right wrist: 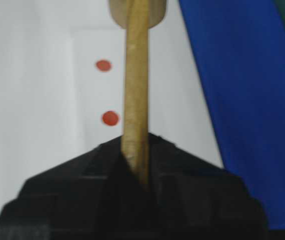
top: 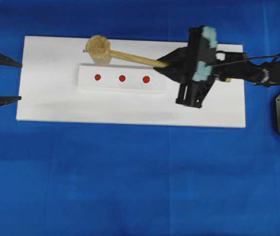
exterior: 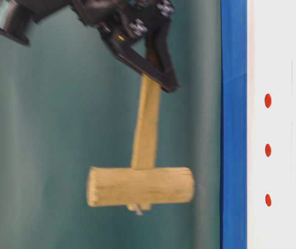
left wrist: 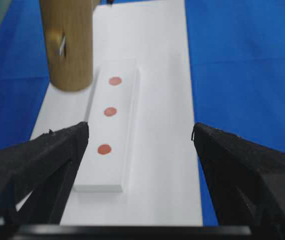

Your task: Hit the mark with a hammer.

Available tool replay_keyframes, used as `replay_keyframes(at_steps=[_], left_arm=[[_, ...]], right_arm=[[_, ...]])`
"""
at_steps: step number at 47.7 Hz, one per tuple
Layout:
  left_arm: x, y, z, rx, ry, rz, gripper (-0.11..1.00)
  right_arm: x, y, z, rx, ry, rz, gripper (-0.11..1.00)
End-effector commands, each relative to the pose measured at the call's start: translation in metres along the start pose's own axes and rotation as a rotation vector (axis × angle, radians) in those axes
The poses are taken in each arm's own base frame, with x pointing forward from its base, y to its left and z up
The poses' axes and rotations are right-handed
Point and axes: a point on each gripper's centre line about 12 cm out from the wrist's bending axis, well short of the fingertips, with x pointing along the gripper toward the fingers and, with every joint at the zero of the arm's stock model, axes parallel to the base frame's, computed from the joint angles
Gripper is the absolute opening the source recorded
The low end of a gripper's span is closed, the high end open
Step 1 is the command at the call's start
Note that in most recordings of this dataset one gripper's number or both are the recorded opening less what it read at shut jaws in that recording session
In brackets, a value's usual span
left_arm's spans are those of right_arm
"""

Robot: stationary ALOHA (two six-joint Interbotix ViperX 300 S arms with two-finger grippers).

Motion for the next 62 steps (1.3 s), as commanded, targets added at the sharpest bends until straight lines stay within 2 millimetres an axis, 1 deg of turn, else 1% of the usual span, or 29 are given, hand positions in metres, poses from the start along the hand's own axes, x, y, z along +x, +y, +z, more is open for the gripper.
replay_keyframes(at_steps=[1, 11, 16, 19, 22, 29, 31, 35, 39, 48, 56, 62], left_arm=[[0.001, 0.001, 0.004, -0.002, -0.01, 0.004, 0.83], [0.001, 0.001, 0.004, -0.002, -0.012, 0.005, 0.83], [0.001, 0.001, 0.004, -0.002, -0.01, 0.004, 0.83], [0.001, 0.001, 0.004, -0.004, -0.01, 0.004, 0.83], [0.001, 0.001, 0.004, -0.004, -0.012, 0.005, 0.83], [0.001, 0.001, 0.005, -0.004, -0.013, 0.005, 0.83], [0.001, 0.001, 0.005, -0.004, -0.015, 0.005, 0.83], [0.001, 0.001, 0.005, -0.004, -0.015, 0.005, 0.83], [0.001, 0.001, 0.005, -0.004, -0.015, 0.005, 0.83], [0.001, 0.001, 0.005, -0.004, -0.016, 0.005, 0.83], [0.001, 0.001, 0.005, -0.004, -0.015, 0.005, 0.83], [0.001, 0.001, 0.005, -0.004, -0.013, 0.005, 0.83]], right_arm=[[-0.014, -0.001, 0.013, 0.0, -0.057, -0.006, 0.02], [-0.022, 0.004, 0.008, -0.009, -0.059, 0.012, 0.02], [-0.019, 0.004, -0.001, -0.003, -0.032, 0.011, 0.02], [-0.013, 0.004, -0.016, 0.003, 0.013, 0.006, 0.02], [-0.004, 0.005, -0.034, 0.014, 0.079, 0.0, 0.02], [0.02, 0.005, -0.087, 0.057, 0.266, -0.042, 0.02], [0.024, 0.006, -0.093, 0.067, 0.291, -0.045, 0.02], [0.022, 0.008, -0.092, 0.072, 0.289, -0.036, 0.02], [0.018, 0.008, -0.085, 0.072, 0.264, -0.035, 0.02], [0.001, 0.003, -0.06, 0.073, 0.165, -0.038, 0.02], [-0.032, -0.003, -0.034, 0.088, 0.04, -0.021, 0.02], [-0.058, -0.008, -0.027, 0.092, -0.034, -0.005, 0.02]])
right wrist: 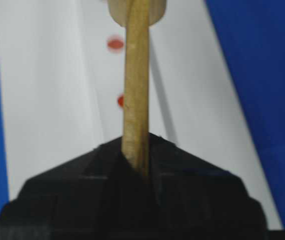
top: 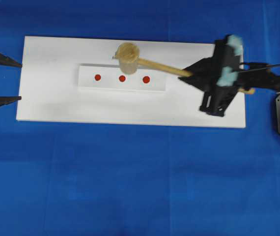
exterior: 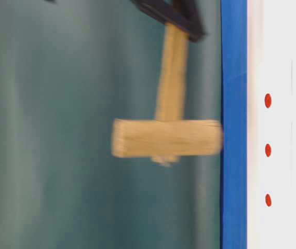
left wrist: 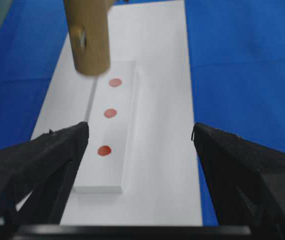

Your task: Hit the mark with a hammer.

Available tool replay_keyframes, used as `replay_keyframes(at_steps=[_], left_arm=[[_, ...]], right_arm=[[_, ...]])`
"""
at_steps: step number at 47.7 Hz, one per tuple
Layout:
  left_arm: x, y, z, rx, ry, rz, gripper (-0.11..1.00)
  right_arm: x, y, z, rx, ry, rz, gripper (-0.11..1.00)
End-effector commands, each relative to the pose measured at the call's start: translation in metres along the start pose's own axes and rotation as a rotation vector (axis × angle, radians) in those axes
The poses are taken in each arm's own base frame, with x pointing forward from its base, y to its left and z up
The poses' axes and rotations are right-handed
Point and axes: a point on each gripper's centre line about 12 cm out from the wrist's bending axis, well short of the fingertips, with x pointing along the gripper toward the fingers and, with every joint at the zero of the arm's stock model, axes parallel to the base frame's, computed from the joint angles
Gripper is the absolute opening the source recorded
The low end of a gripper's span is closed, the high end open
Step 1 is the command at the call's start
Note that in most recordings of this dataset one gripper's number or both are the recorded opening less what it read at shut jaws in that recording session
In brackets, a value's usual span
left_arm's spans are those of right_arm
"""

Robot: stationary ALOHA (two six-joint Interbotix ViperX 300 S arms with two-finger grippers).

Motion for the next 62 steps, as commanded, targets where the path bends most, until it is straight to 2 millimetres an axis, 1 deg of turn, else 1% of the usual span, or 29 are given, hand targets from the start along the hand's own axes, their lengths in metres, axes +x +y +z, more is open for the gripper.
replay_keyframes(at_steps=[1, 8, 13, 19, 24, 25, 29, 32, 34, 36, 39, 44, 48, 52, 59, 62], left_arm=[[0.001, 0.001, 0.004, -0.002, -0.01, 0.004, 0.83], [0.001, 0.001, 0.004, -0.002, -0.012, 0.005, 0.83], [0.001, 0.001, 0.004, -0.002, -0.01, 0.004, 0.83], [0.001, 0.001, 0.004, -0.002, -0.012, 0.005, 0.83], [0.001, 0.001, 0.005, -0.002, -0.013, 0.005, 0.83], [0.001, 0.001, 0.005, -0.002, -0.013, 0.005, 0.83], [0.001, 0.001, 0.004, -0.004, -0.012, 0.005, 0.83], [0.001, 0.001, 0.005, -0.005, -0.013, 0.005, 0.83], [0.001, 0.001, 0.004, -0.004, -0.012, 0.005, 0.83], [0.001, 0.001, 0.005, -0.004, -0.015, 0.005, 0.83], [0.0, 0.001, 0.006, -0.002, -0.022, 0.006, 0.83], [0.0, 0.002, 0.007, -0.004, -0.033, 0.008, 0.83], [0.0, 0.002, 0.007, -0.005, -0.033, 0.007, 0.83], [0.0, 0.002, 0.007, -0.004, -0.033, 0.008, 0.83], [0.0, 0.002, 0.008, -0.005, -0.035, 0.008, 0.83], [0.0, 0.002, 0.008, -0.005, -0.036, 0.008, 0.83]], right_arm=[[-0.021, -0.003, 0.013, 0.006, -0.083, 0.008, 0.02], [-0.037, -0.007, 0.011, 0.014, -0.117, 0.021, 0.02], [-0.041, -0.008, 0.01, 0.016, -0.124, 0.023, 0.02], [-0.039, -0.009, 0.004, 0.011, -0.108, 0.02, 0.02], [-0.033, -0.009, -0.007, 0.004, -0.062, 0.02, 0.02], [-0.03, -0.008, -0.011, 0.005, -0.047, 0.021, 0.02], [-0.017, -0.003, -0.036, 0.013, 0.066, 0.044, 0.02], [-0.007, 0.002, -0.059, 0.023, 0.174, 0.069, 0.02], [0.001, 0.003, -0.079, 0.044, 0.264, 0.068, 0.02], [0.006, 0.003, -0.091, 0.066, 0.314, 0.049, 0.02], [0.012, 0.001, -0.102, 0.098, 0.364, 0.013, 0.02], [0.015, 0.001, -0.099, 0.102, 0.353, -0.006, 0.02], [0.012, -0.001, -0.091, 0.1, 0.312, -0.021, 0.02], [0.007, -0.001, -0.078, 0.101, 0.257, -0.022, 0.02], [-0.009, 0.005, -0.039, 0.094, 0.104, 0.028, 0.02], [-0.019, 0.009, -0.021, 0.078, 0.032, 0.062, 0.02]])
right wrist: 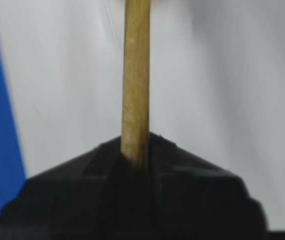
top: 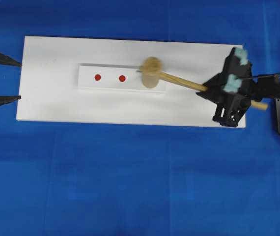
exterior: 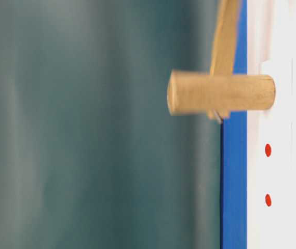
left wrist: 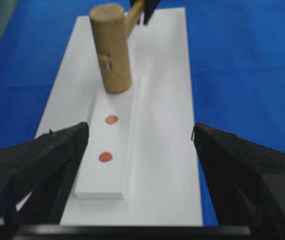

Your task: Hit the mark with a hammer.

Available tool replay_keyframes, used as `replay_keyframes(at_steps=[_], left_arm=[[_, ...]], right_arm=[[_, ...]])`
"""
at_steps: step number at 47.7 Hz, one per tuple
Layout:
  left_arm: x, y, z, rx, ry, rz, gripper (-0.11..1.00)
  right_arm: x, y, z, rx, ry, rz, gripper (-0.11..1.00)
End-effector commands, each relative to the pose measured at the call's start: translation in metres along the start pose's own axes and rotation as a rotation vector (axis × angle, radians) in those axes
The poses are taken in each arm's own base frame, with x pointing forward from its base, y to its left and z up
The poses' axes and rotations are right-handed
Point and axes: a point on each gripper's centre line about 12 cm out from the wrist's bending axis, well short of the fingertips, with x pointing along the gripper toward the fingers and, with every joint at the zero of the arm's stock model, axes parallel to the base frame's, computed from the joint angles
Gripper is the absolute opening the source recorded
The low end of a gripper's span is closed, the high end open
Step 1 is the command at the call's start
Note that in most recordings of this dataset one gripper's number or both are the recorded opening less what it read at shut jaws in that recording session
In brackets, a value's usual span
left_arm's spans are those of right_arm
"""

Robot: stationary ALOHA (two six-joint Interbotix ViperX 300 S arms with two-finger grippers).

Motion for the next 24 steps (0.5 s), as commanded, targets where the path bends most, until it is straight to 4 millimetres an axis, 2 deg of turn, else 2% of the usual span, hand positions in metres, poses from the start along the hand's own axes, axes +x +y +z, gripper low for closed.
replay_keyframes(at_steps=[1, 10, 24], left_arm=[[0.001, 0.001, 0.006, -0.004, -0.016, 0.005, 0.83], [0.001, 0.001, 0.005, -0.005, -0.013, 0.005, 0.83], [0.001, 0.001, 0.005, -0.005, -0.01, 0.004, 0.83]], right_arm=[[-0.02, 0.013, 0.034, -0.025, -0.136, 0.06, 0.02], [-0.04, 0.023, 0.056, -0.073, -0.242, 0.114, 0.02], [-0.028, 0.032, 0.064, -0.09, -0.217, 0.123, 0.02]])
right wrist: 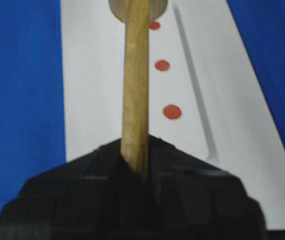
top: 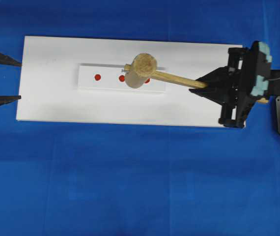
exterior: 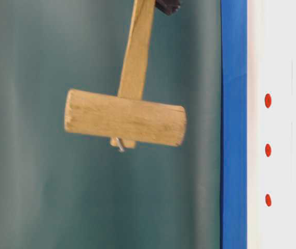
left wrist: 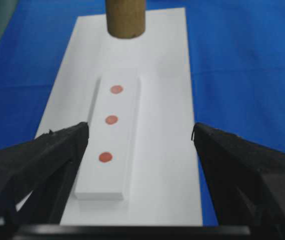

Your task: Hit the mark with a hammer.

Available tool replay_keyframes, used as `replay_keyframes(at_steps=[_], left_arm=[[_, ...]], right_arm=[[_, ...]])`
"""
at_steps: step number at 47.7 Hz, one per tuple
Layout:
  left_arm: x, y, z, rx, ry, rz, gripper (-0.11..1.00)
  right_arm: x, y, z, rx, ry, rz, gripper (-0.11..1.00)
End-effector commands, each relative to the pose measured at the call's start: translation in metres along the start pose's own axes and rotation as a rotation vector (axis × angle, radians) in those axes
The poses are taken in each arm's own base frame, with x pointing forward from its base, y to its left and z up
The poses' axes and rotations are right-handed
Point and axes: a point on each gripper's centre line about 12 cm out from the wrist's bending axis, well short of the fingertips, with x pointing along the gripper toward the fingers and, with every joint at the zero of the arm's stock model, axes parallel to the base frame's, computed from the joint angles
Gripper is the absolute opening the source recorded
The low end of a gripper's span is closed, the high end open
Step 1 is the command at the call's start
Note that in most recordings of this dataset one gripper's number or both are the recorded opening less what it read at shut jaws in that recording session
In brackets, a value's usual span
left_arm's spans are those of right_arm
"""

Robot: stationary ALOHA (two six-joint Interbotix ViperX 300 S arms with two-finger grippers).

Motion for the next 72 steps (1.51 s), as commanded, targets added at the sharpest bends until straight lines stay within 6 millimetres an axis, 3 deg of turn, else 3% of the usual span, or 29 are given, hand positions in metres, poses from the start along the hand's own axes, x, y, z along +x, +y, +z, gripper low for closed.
replay_keyframes(at_steps=[1, 10, 38, 58, 72], left_arm=[[0.001, 0.001, 0.005, -0.004, -0.01, 0.004, 0.83], [0.002, 0.001, 0.004, -0.004, -0.007, 0.004, 0.83], [0.002, 0.001, 0.002, -0.005, 0.005, 0.002, 0.83], [0.004, 0.001, 0.003, -0.021, -0.015, 0.005, 0.83], [0.028, 0.002, 0.006, -0.077, -0.065, 0.012, 0.84]], right_arm=[[0.005, 0.007, 0.016, -0.004, -0.026, 0.017, 0.02], [0.021, 0.014, 0.023, -0.025, -0.011, 0.026, 0.02], [0.095, 0.043, 0.063, -0.065, -0.009, 0.042, 0.02], [0.102, 0.047, 0.066, -0.066, -0.007, 0.05, 0.02], [0.102, 0.046, 0.066, -0.068, -0.008, 0.044, 0.02]])
